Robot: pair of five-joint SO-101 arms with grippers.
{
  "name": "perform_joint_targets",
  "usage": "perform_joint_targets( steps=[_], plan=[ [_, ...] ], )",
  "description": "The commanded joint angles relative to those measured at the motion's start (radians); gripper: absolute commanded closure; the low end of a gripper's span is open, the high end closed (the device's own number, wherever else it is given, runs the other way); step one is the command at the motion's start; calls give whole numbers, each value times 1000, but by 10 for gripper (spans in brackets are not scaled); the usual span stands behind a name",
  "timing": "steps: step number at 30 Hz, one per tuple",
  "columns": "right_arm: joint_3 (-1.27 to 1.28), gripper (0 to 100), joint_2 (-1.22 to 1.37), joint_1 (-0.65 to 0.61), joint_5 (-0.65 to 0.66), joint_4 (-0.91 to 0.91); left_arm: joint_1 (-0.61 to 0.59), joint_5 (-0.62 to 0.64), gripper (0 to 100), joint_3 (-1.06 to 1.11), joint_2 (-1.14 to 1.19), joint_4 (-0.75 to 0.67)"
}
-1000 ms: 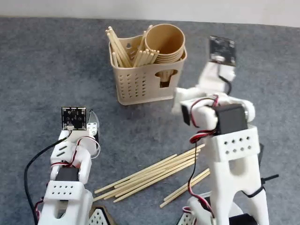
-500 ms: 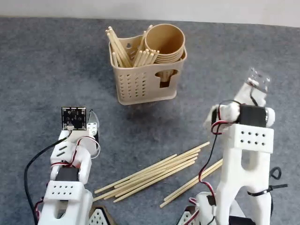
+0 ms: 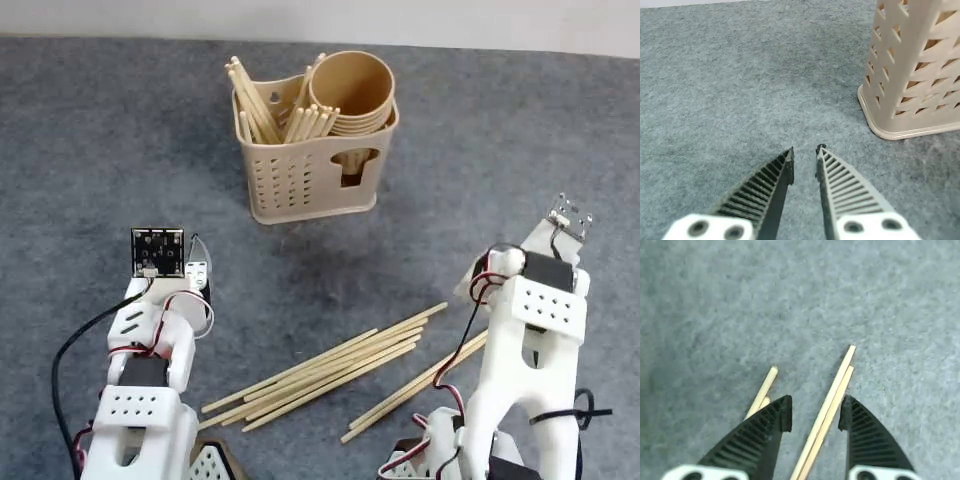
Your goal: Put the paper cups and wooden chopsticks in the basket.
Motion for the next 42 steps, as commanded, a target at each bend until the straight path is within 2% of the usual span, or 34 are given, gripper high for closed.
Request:
perform_joint_targets(
  steps=[1,11,17,25,35,39,42],
  plan=[
    [-5,833,39,16,12,-47,-13,5,906,-4,-19,-3],
    [-137,833,367,120,12,-108,-13,5,906,-4,-19,-3],
    [-199,833,492,137,26,-108,-13,5,906,-4,-19,-3],
    [-277,896,599,153,48,-110,-13,5,906,-4,-19,-3],
    [-317,904,690,153,46,-140,-13,5,906,-4,-19,-3],
    [-318,998,687,154,46,-139,-12,5,906,-4,-19,-3],
    [-318,992,687,153,41,-137,-12,5,906,-4,-19,-3]
  ],
)
